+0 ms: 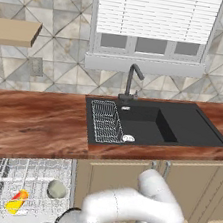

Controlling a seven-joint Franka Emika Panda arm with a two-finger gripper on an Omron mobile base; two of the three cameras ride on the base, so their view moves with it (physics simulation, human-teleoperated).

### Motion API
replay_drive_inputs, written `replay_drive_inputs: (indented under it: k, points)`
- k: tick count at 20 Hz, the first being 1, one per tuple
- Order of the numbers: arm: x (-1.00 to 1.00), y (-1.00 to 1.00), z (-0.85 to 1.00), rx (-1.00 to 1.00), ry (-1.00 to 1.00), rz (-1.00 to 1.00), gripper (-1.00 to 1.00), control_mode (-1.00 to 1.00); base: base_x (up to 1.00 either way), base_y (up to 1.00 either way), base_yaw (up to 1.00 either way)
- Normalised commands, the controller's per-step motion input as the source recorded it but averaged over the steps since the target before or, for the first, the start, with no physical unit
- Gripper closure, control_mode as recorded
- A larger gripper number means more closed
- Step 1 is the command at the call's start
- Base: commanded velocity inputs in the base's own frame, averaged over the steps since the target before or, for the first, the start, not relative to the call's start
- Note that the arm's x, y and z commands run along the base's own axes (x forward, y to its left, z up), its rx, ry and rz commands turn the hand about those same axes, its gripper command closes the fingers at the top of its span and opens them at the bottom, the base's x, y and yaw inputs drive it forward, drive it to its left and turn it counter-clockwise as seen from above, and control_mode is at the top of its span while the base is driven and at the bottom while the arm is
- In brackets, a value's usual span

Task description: Pick up the cup and bowl from the counter, place them in the dishwasher, and close the dishwasher door.

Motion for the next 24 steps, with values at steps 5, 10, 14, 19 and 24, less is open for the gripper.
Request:
replay_drive_inputs:
  k: [5, 10, 14, 19, 24]
  points:
    - [0.37, 0.0, -0.48, 0.01, -0.05, -0.01, -1.0, -1.0, 0.0, 0.0, 0.0]
    - [0.64, 0.05, -0.46, 0.07, -0.02, 0.0, -1.0, -1.0, 0.0, 0.0, 0.0]
    - [0.45, 0.46, -0.78, 0.02, 0.0, 0.0, -1.0, -1.0, 0.0, 0.0, 0.0]
    - [0.19, 0.66, -0.87, 0.0, -0.01, 0.0, -1.0, -1.0, 0.0, 0.0, 0.0]
    - [0.47, 0.16, -0.08, -0.01, -0.12, 0.01, -1.0, -1.0, 0.0, 0.0, 0.0]
